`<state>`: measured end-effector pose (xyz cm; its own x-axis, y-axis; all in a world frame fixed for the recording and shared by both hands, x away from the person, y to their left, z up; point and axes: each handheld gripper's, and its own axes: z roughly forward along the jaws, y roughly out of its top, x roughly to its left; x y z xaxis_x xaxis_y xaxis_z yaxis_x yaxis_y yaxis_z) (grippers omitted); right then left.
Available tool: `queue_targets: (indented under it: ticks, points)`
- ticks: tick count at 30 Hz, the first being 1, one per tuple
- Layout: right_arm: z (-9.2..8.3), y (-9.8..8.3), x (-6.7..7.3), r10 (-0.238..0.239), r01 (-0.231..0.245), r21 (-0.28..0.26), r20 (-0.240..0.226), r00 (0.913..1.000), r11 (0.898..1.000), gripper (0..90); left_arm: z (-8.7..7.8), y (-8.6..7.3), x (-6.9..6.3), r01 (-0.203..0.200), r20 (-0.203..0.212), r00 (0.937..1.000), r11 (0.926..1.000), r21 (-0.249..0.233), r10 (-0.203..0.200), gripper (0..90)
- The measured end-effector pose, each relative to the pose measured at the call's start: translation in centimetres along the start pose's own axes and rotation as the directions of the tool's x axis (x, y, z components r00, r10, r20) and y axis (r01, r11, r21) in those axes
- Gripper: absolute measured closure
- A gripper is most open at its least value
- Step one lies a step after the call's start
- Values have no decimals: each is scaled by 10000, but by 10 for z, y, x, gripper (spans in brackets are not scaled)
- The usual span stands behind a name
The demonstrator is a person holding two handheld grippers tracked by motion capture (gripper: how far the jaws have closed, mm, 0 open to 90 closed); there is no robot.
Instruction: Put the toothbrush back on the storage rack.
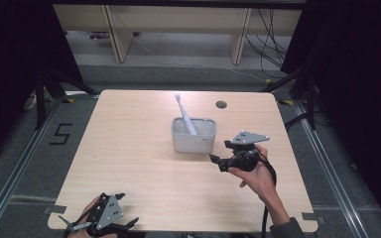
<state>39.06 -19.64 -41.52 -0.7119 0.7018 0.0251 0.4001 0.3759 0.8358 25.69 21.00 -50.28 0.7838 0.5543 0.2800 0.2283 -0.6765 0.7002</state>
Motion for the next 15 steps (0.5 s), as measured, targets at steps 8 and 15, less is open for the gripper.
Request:
queue_targets:
  ticks: [8, 15]
  points:
    - [-4, -8, 4, 347, -348, 61, 41, 9994, 9994, 250, 0, 0, 0, -2, -20, 10000, 10000, -25, 2, 150]
    - [-5, -17, 6, 251, -251, 103, 14, 9997, 9996, 250, 0, 0, 0, -2, -18, 10000, 10000, -8, 2, 150]
